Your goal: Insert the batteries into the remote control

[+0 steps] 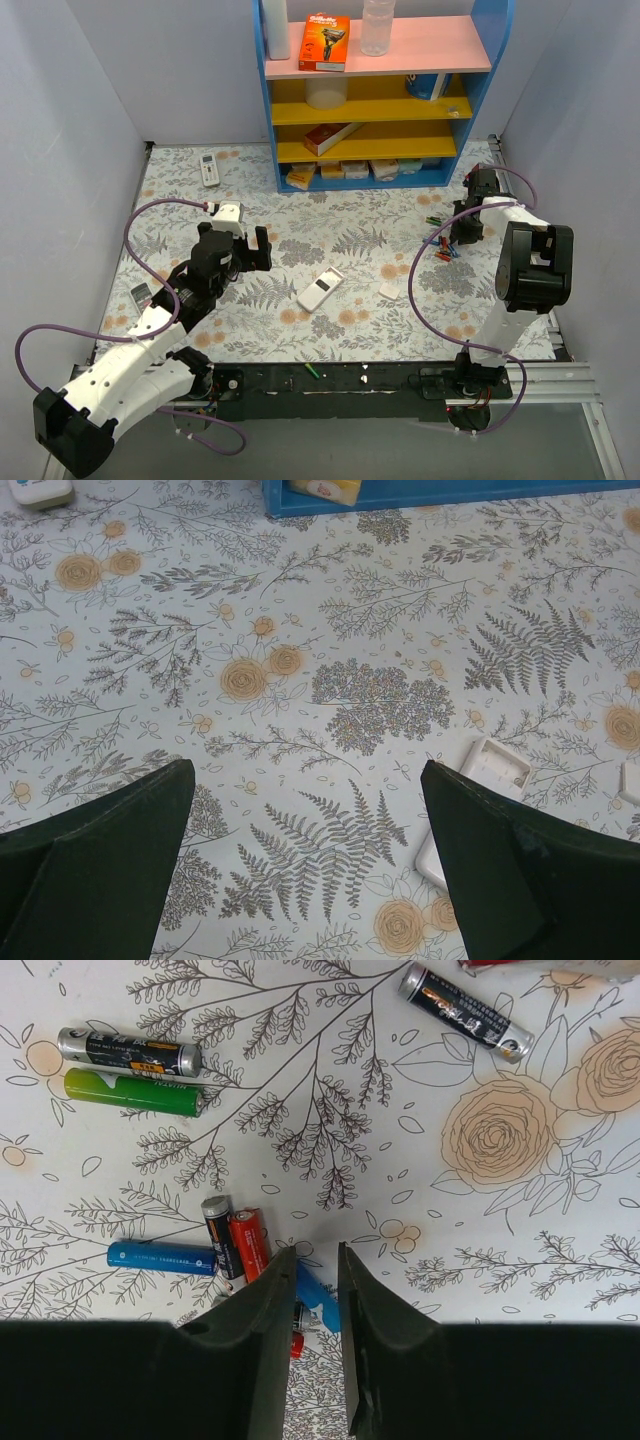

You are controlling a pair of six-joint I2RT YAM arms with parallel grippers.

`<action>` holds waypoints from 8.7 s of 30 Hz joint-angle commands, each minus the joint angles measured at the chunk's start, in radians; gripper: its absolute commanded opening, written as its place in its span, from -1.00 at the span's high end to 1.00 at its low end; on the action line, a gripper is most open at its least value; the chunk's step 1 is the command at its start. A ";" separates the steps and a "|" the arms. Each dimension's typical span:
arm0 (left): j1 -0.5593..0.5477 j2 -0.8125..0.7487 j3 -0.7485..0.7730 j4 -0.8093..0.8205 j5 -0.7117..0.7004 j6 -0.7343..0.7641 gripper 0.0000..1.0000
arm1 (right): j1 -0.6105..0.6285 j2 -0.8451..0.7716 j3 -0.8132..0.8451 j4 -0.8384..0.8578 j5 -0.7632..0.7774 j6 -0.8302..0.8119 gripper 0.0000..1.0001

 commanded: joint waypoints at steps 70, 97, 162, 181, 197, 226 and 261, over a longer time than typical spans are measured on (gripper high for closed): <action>0.006 -0.014 -0.011 0.013 0.018 0.023 -0.96 | -0.046 -0.009 -0.043 -0.028 0.033 0.027 0.32; 0.006 -0.023 -0.014 0.011 0.047 0.021 -0.96 | -0.047 -0.060 -0.123 -0.032 0.017 0.038 0.52; -0.347 0.512 -0.045 0.240 0.158 -0.209 -0.87 | 0.783 -0.207 -0.353 0.871 -0.355 0.015 0.97; -0.391 0.663 0.007 0.207 0.124 -0.159 -0.40 | 0.783 -0.273 -0.422 0.900 -0.269 0.030 0.97; -0.391 0.708 0.039 0.264 0.300 0.078 0.11 | 0.783 -0.253 -0.468 0.951 -0.315 0.056 0.97; -0.391 0.718 0.058 0.235 0.290 0.055 0.19 | 0.783 -0.203 -0.501 0.871 -0.314 -0.028 0.97; -0.390 0.727 0.072 0.221 0.202 0.004 0.42 | 0.799 -0.128 -0.431 0.606 -0.329 -0.080 0.97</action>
